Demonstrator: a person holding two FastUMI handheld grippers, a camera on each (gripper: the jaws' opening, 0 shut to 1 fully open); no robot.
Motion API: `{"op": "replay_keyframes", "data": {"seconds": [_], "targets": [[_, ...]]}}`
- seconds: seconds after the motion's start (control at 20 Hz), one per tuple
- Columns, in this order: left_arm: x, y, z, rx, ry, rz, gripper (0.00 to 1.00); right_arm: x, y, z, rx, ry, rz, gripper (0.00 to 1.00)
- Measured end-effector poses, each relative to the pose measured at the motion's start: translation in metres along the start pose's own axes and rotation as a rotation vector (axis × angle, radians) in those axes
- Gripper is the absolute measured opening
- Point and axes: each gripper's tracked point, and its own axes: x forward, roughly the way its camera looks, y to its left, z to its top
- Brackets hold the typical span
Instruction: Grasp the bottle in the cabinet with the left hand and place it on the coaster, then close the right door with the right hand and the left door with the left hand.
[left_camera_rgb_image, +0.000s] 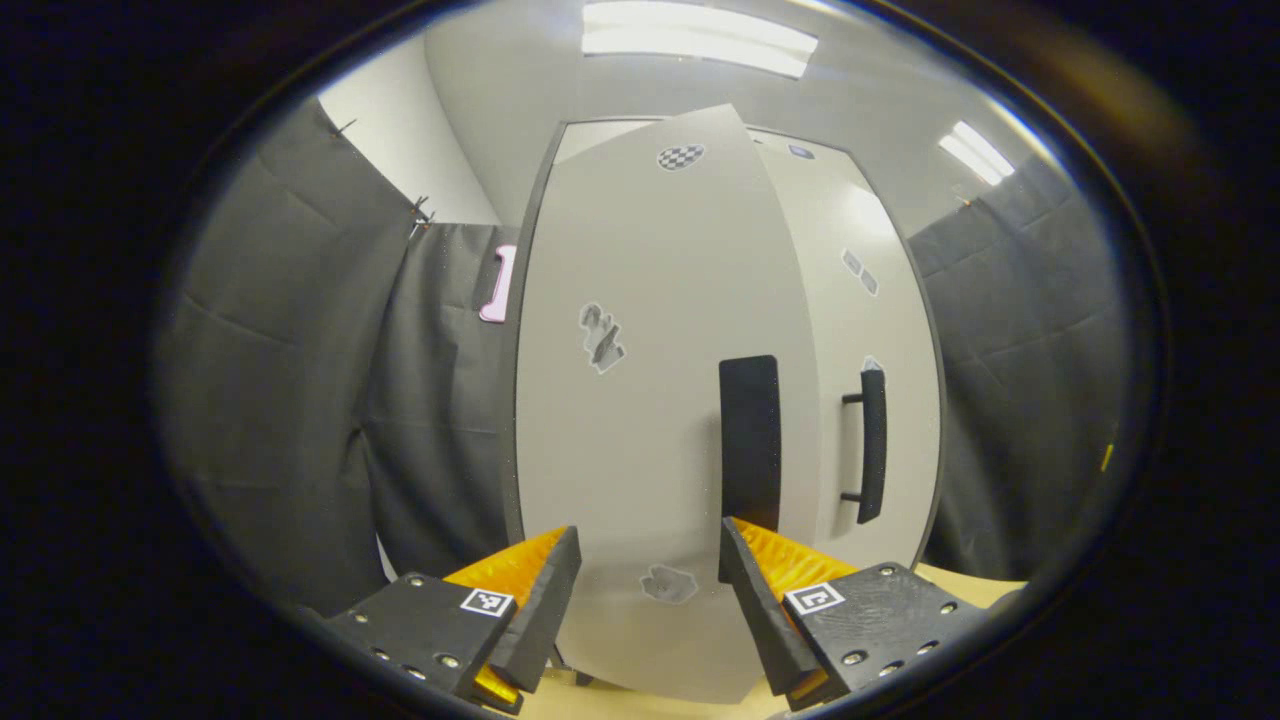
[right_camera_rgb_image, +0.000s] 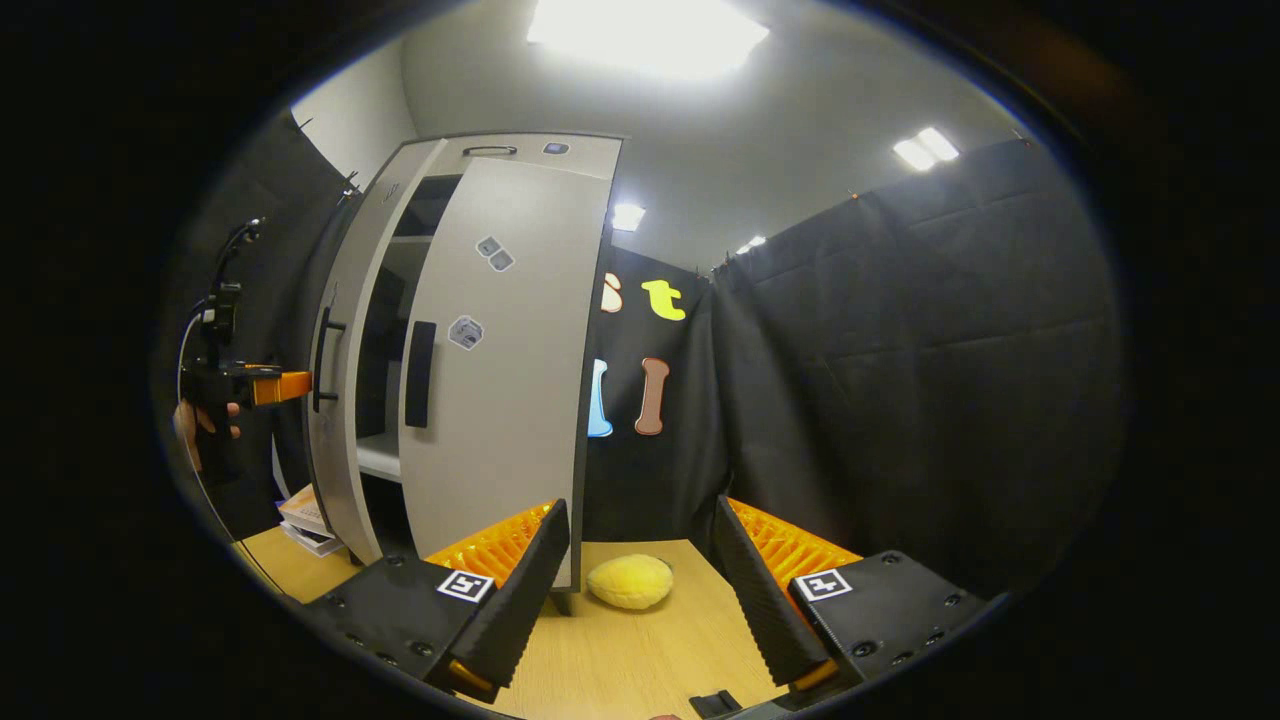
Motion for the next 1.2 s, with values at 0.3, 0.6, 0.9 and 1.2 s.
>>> {"op": "replay_keyframes", "data": {"seconds": [0.3,0.6,0.9,1.2], "targets": [[-0.051,0.031,-0.002,0.005,0.007,-0.038,0.9,0.002,0.045,0.025,0.047,-0.054,0.043,0.91],[-0.123,0.057,0.017,0.048,0.007,0.028,0.89,-0.012,0.066,0.048,0.076,-0.103,0.14,0.94],[-0.195,0.067,0.042,0.09,-0.004,0.112,0.9,-0.033,0.052,0.056,0.1,-0.108,0.194,0.9],[-0.23,0.068,0.052,0.111,-0.007,0.161,0.89,-0.054,0.038,0.059,0.087,-0.113,0.224,0.9]]}}
